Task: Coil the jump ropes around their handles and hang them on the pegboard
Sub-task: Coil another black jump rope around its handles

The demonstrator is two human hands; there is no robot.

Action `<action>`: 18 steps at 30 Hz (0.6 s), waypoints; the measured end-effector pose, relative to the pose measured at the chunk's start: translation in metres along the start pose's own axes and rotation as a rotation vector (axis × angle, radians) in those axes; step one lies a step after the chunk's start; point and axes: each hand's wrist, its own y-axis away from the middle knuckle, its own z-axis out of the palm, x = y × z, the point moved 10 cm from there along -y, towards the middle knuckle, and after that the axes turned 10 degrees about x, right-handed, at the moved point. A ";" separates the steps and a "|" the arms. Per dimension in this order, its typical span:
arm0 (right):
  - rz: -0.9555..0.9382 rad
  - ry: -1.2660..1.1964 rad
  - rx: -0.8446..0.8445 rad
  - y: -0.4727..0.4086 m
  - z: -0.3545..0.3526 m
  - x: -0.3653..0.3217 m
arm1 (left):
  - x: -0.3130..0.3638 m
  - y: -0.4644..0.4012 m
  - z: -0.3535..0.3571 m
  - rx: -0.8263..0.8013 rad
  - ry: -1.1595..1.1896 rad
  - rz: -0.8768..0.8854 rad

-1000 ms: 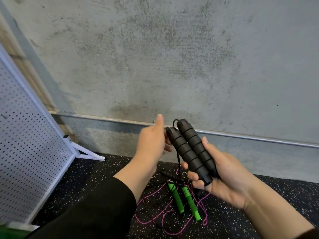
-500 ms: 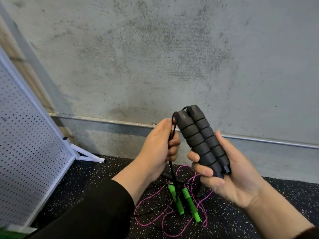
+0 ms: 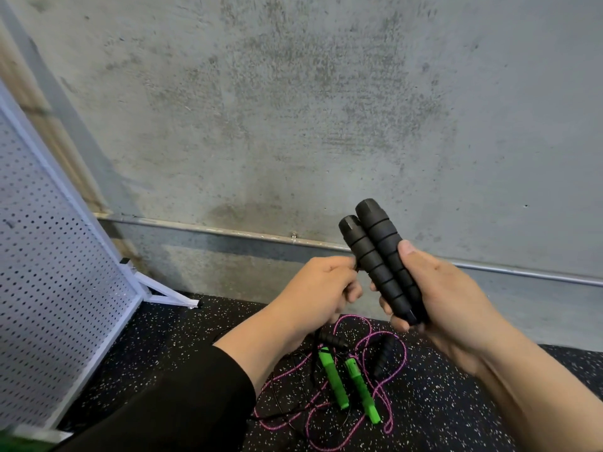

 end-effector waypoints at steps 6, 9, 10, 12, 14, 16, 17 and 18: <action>-0.324 0.590 0.112 -0.008 -0.004 -0.018 | -0.019 0.004 0.008 -0.038 0.225 -0.264; -0.358 0.788 0.143 -0.010 0.002 -0.009 | -0.022 0.004 0.007 -0.041 0.306 -0.326; -0.368 0.854 0.134 -0.010 0.005 -0.005 | -0.024 0.004 0.005 -0.023 0.291 -0.332; -0.397 0.998 0.105 -0.007 0.016 -0.001 | -0.029 0.002 -0.001 0.037 0.240 -0.335; -0.424 1.083 0.099 -0.002 0.025 0.000 | -0.036 0.002 -0.006 0.098 0.259 -0.364; -0.466 1.109 0.103 0.001 0.031 -0.001 | -0.039 0.003 -0.007 0.126 0.324 -0.390; -0.477 1.119 0.098 0.001 0.032 0.001 | -0.039 0.003 -0.009 0.134 0.342 -0.389; -0.487 1.123 0.074 0.002 0.035 0.002 | -0.038 0.002 -0.011 0.145 0.347 -0.380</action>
